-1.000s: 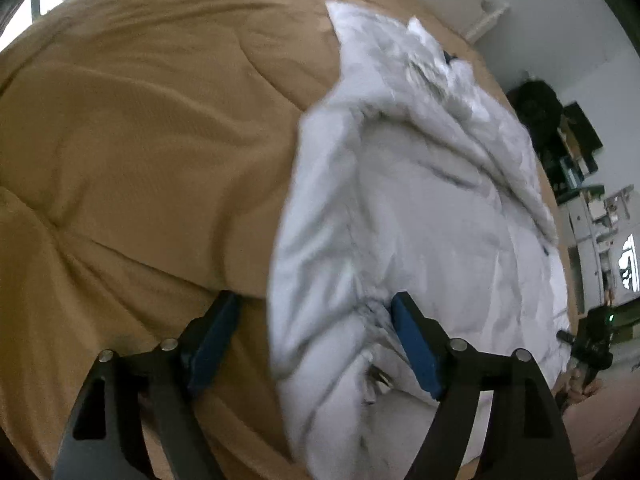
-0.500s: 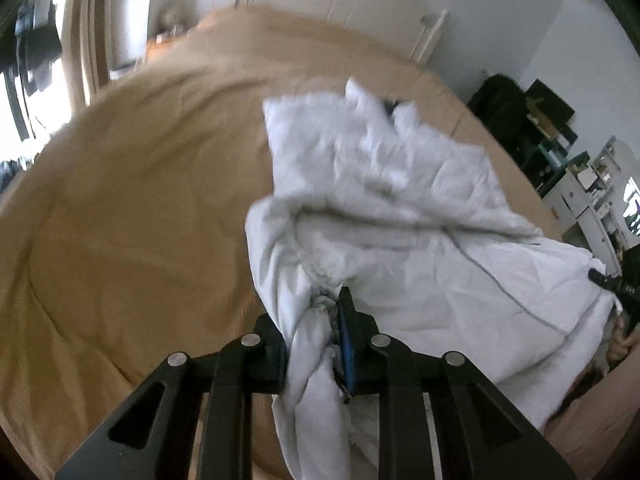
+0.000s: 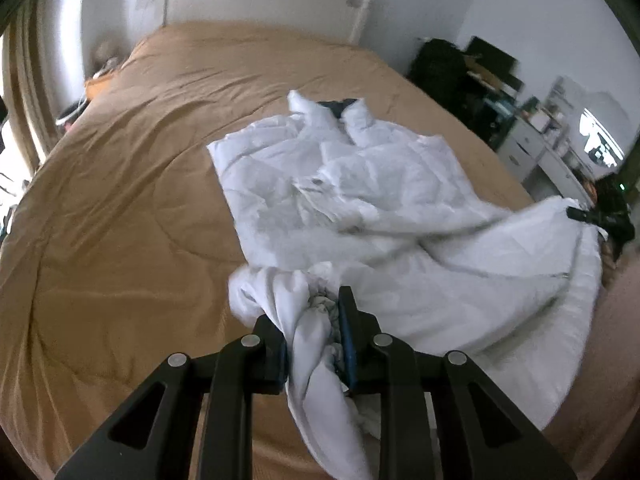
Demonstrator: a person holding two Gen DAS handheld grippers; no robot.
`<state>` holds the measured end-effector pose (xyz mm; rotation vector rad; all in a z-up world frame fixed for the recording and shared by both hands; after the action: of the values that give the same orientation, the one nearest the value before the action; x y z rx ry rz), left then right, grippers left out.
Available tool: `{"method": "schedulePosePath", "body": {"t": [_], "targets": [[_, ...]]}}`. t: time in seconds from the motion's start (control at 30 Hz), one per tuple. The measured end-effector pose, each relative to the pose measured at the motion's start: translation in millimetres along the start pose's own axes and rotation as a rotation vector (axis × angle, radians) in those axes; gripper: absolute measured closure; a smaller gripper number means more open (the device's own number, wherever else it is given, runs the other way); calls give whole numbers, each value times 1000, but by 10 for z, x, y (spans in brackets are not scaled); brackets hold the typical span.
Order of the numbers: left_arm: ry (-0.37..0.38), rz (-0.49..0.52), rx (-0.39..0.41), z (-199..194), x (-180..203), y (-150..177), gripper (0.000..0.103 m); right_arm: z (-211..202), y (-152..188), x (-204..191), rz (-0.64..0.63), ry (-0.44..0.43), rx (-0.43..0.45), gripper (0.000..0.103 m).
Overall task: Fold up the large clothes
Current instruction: 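Lift the hem with both tools and fold it toward the collar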
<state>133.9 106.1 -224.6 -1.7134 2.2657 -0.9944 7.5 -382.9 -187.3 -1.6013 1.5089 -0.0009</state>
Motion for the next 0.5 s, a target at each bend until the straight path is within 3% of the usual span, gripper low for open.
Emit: {"method": "schedulePosePath", "body": {"t": [0.2,0.3,0.4,0.5], "targets": [[1,-150,33,469,-324,-1198,79,491,-1218,365,81,-36,72,91],[-32,-228,2,816,-520,-1791,79,774,-1845,631,151,-33,85,90],[-102,-322,-50,1219,-739,-2296,78,1187,-2437,992,247,32,71,89],[-161,-399,-97,1721,-952,-2588,78,1606,-2781,1354,310,121,59,88]]}}
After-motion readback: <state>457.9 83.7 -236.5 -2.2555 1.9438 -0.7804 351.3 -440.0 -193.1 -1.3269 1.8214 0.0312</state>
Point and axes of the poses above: each gripper's, at about its wrist camera, not at the fingertips, and z roughly the way its jaws point, x to its right, y to its underside, the point moved 8 cm from there along z, roughly the way its jaws point, and after that the axes turned 4 degrees about -z, right-handed, at the moved point
